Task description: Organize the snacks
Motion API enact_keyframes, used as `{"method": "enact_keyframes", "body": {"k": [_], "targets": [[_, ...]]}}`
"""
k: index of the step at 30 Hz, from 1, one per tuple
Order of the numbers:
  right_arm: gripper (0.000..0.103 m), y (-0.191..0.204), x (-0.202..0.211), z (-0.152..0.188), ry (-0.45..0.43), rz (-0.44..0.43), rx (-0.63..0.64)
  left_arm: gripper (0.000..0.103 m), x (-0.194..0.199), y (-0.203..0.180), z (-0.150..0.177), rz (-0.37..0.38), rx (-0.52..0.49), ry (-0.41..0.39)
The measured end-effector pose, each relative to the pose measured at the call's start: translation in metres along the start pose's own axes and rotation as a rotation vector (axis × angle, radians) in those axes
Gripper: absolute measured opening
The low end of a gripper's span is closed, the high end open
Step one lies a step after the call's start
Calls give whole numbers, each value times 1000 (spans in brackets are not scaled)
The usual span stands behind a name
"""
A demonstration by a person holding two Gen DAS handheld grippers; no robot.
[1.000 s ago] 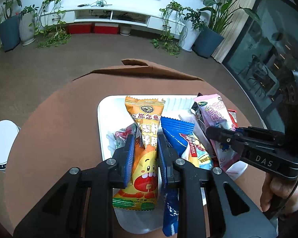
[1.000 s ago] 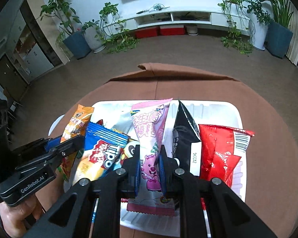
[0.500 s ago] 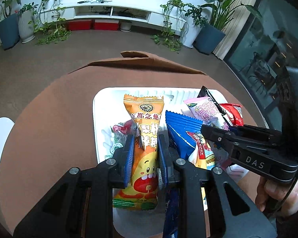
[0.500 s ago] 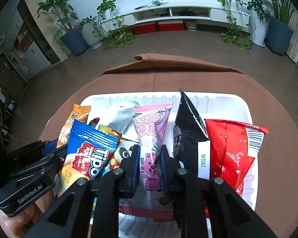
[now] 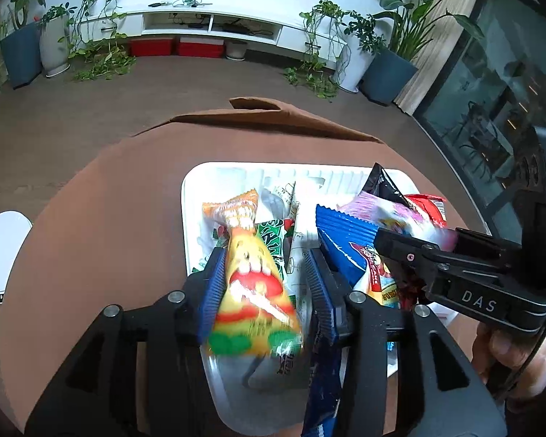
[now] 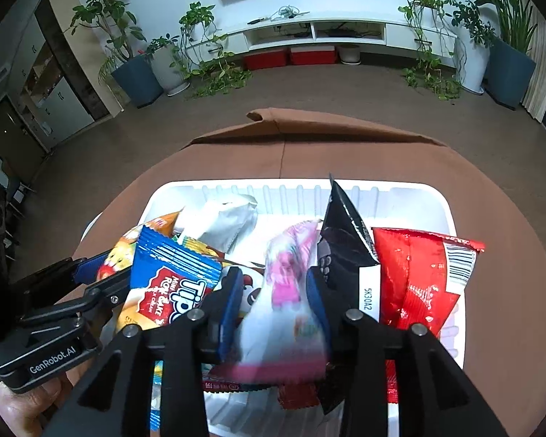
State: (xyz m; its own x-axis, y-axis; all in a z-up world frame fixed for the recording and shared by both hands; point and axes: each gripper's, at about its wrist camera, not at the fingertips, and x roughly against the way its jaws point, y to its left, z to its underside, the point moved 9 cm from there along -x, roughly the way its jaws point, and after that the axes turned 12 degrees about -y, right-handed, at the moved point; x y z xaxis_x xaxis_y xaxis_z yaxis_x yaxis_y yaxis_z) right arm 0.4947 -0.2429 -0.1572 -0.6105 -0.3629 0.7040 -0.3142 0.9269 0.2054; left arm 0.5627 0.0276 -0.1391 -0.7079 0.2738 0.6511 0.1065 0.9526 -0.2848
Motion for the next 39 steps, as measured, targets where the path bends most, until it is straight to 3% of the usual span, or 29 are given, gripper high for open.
{"method": "enact_keyframes", "body": {"k": [7,12,15,17,18,26,30,34,36,39], "targets": [[39,1,8,-1,-15,5,0,43,10,-4,-1,2,-2,-10],[51,-2,26,-5,-50,9,-24,54,24,-2,-5,-4,-2,-37],[62,-3,48,-9,-90,2,-50,75,46,-7,-5,-13,-9,-70],[66,-1,62,-11,-118,-7,-52,94,62,-10,-5,-20,-16,-95],[69,1,72,-12,-136,-12,-50,98,71,-13,-5,-21,-20,-112],[90,13,168,-15,-356,-4,-1,103,170,-53,8,-45,-107,-289],[103,22,242,-17,-562,20,51,103,239,-81,16,-118,-162,-415],[103,31,328,0,-793,102,147,103,307,-91,29,-286,-117,-531],[103,35,350,9,-831,137,167,103,328,-95,41,-300,-85,-545],[103,36,384,26,-865,134,154,103,352,-105,61,-252,-74,-562]]}}
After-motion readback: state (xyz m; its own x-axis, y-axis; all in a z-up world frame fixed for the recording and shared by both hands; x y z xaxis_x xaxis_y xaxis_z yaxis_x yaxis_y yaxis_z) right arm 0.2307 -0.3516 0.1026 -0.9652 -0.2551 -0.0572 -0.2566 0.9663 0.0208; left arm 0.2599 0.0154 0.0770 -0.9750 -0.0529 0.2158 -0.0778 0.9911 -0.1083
